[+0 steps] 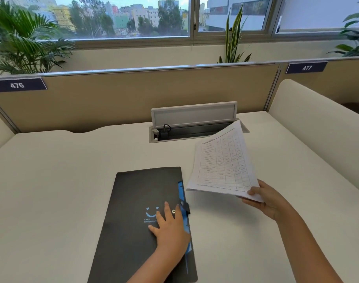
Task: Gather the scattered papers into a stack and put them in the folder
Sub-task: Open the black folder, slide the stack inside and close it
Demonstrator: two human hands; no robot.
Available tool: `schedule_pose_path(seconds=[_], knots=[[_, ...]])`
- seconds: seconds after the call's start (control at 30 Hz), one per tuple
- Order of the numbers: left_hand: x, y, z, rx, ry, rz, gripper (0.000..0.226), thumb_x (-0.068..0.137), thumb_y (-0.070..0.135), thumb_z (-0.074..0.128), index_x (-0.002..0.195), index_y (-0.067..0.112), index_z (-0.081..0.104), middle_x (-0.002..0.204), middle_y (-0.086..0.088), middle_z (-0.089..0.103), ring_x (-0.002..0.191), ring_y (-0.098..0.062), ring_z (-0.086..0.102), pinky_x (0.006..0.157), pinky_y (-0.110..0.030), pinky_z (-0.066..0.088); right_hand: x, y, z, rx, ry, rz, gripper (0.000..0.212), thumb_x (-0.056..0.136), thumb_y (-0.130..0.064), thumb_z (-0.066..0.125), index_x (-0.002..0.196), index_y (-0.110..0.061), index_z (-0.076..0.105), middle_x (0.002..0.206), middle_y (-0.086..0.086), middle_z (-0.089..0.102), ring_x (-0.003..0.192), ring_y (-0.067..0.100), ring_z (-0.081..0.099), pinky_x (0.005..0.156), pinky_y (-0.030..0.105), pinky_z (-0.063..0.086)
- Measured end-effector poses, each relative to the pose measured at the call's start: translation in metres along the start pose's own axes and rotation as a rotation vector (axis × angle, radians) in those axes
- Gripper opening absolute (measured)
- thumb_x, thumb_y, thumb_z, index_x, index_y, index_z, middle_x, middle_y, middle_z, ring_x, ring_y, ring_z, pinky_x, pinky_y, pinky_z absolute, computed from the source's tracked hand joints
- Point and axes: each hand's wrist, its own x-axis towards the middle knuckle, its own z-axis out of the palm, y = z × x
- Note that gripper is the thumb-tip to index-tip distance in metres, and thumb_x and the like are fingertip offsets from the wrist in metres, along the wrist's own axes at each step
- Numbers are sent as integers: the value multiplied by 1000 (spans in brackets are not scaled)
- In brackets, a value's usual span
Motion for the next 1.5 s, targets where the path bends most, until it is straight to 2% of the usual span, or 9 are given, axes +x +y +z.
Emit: schedule_pose_path(seconds=[0.17,0.33,0.6,0.73,0.83,0.97,1.13,1.27,1.5], knots=[[2,-6,-12,-6,-41,-16,77,92,23,48,145,16,-8,155,-18,-8,139,-42,14,109,-51,31,-9,-1,6,41,-59,-1,45,83,13,39,118,-12,51,108,11,63,77,26,72,55,25,59],[7,-15,-28,27,125,82,69,89,3,40,144,6,-1,118,-14,60,99,-21,62,80,-26,49,-16,-5,12,53,-109,-24,42,82,11,40,114,-13,54,109,11,63,75,25,73,54,25,58],[5,-31,-66,-457,248,75,54,89,-3,33,141,11,26,91,-15,65,63,-17,53,53,-25,42,-25,-12,12,-80,-142,-46,39,81,7,41,103,-20,59,106,12,64,72,24,72,55,26,57],[5,-41,-72,-725,242,45,54,89,0,32,140,16,29,72,3,55,56,-11,49,45,-19,38,-34,-12,5,-104,-175,-9,39,81,6,43,104,-20,61,104,12,65,65,21,71,52,25,56],[0,-46,-74,-803,272,61,53,88,2,33,139,17,32,83,11,56,63,-13,55,52,-21,44,-41,-14,2,-185,-224,46,40,82,6,44,109,-18,61,105,13,64,61,20,69,52,26,56],[-4,-46,-78,-834,324,79,47,92,6,35,138,17,35,120,-7,59,76,-3,55,64,-16,42,-48,-13,13,-312,-275,88,42,82,6,44,115,-17,58,108,14,64,65,21,69,54,27,56],[-8,-50,-86,-861,376,95,44,93,7,38,137,15,37,127,-8,54,76,9,46,60,-4,36,-56,-5,44,-307,-254,64,44,83,6,41,117,-18,54,110,9,62,69,23,70,55,27,56],[-10,-54,-94,-876,391,108,46,92,3,39,136,13,38,135,-7,50,101,-1,42,78,-7,36,-66,-6,66,-362,-218,-28,46,84,5,41,121,-22,50,113,1,58,87,26,64,55,28,57],[-13,-42,-92,-847,454,92,42,94,11,41,136,15,38,117,2,58,66,3,51,49,-5,34,-82,7,98,-486,-224,-178,51,87,-1,39,129,-28,46,121,0,55,95,19,60,58,27,57]])
